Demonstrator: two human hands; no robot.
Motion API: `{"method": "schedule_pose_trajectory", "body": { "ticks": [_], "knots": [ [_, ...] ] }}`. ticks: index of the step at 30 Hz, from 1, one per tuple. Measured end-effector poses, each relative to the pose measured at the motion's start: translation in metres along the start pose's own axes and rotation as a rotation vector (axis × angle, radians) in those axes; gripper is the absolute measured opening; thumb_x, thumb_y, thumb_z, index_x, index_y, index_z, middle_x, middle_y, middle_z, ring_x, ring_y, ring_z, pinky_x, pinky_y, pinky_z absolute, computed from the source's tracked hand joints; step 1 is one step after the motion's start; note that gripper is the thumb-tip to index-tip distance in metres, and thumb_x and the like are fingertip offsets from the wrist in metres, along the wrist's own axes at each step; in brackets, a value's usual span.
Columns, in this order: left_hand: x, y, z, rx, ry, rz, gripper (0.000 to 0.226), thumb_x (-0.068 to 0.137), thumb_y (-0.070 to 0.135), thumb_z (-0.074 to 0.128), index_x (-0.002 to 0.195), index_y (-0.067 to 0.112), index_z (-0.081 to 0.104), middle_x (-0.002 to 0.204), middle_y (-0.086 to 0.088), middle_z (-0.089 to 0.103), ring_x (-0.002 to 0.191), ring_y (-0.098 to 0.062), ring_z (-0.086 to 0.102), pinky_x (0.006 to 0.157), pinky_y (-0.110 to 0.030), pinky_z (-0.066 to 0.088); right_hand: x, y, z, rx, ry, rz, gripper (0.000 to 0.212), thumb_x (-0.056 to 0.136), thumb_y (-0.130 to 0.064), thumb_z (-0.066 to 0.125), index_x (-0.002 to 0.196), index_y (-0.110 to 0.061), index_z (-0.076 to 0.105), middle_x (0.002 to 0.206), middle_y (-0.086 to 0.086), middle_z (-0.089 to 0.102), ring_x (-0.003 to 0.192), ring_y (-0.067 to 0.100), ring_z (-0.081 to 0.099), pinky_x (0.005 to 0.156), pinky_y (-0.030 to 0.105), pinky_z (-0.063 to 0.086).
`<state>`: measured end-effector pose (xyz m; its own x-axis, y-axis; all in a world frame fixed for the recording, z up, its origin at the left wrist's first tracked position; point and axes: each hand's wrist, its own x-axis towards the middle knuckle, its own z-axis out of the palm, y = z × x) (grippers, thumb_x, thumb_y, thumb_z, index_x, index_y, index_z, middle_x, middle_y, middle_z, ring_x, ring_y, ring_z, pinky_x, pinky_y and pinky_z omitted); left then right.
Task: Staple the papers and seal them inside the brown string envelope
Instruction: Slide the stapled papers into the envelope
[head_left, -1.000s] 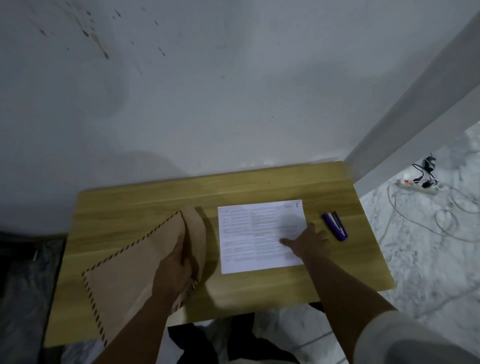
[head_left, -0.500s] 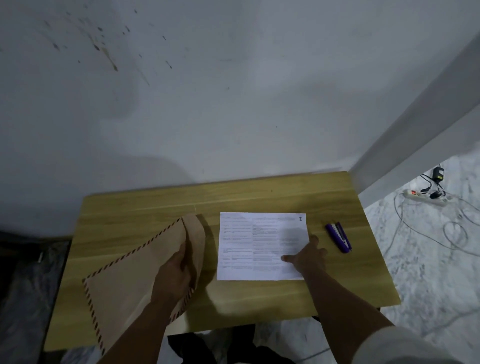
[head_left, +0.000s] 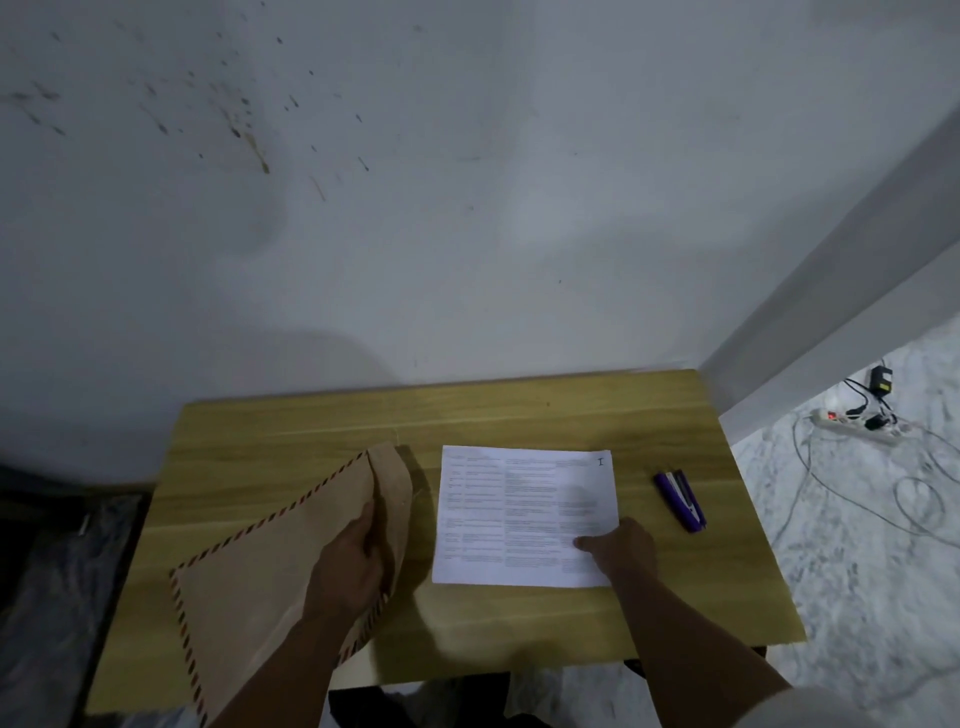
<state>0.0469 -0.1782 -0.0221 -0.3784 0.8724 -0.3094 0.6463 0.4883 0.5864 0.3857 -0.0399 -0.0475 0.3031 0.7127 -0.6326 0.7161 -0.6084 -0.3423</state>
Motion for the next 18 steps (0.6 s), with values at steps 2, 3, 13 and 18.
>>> {"method": "schedule_pose_trajectory", "body": {
  "ticks": [2, 3, 13, 18],
  "knots": [
    [0.000, -0.002, 0.000, -0.018, -0.001, -0.003, 0.069, 0.102, 0.020, 0.049, 0.160, 0.031, 0.016, 0.106, -0.018, 0.070, 0.084, -0.030, 0.067, 0.083, -0.044, 0.057, -0.002, 0.001, 0.000, 0.070, -0.002, -0.008, 0.056, 0.079, -0.037, 0.083, 0.119, -0.002, 0.064, 0.114, 0.011, 0.070, 0.093, 0.027, 0.066, 0.079, 0.034, 0.054],
    [0.001, -0.005, 0.001, -0.029, 0.002, 0.004, 0.069, 0.101, 0.022, 0.049, 0.160, 0.034, 0.016, 0.111, -0.020, 0.070, 0.090, -0.034, 0.068, 0.087, -0.046, 0.057, -0.003, 0.002, 0.000, 0.106, -0.006, -0.009, 0.048, 0.082, -0.037, 0.080, 0.113, -0.002, 0.067, 0.106, 0.011, 0.071, 0.086, 0.024, 0.064, 0.076, 0.034, 0.052],
    [-0.009, 0.015, -0.008, -0.163, 0.029, -0.023, 0.051, 0.104, 0.009, 0.049, 0.148, 0.025, 0.029, 0.137, -0.026, 0.058, 0.121, -0.041, 0.058, 0.106, -0.041, 0.043, -0.006, 0.002, -0.004, 0.391, -0.186, -0.050, 0.056, 0.082, -0.006, 0.072, 0.134, 0.000, 0.052, 0.125, 0.019, 0.062, 0.107, 0.035, 0.062, 0.087, 0.049, 0.056],
    [-0.001, -0.003, -0.009, -0.023, 0.075, 0.014, 0.060, 0.101, 0.030, 0.050, 0.156, 0.033, 0.027, 0.129, -0.018, 0.066, 0.111, -0.031, 0.064, 0.102, -0.049, 0.052, -0.022, -0.034, -0.031, 0.255, -0.063, -0.588, 0.062, 0.090, -0.012, 0.050, 0.151, -0.014, 0.037, 0.145, 0.008, 0.050, 0.132, 0.024, 0.048, 0.107, 0.038, 0.038]
  ]
}}
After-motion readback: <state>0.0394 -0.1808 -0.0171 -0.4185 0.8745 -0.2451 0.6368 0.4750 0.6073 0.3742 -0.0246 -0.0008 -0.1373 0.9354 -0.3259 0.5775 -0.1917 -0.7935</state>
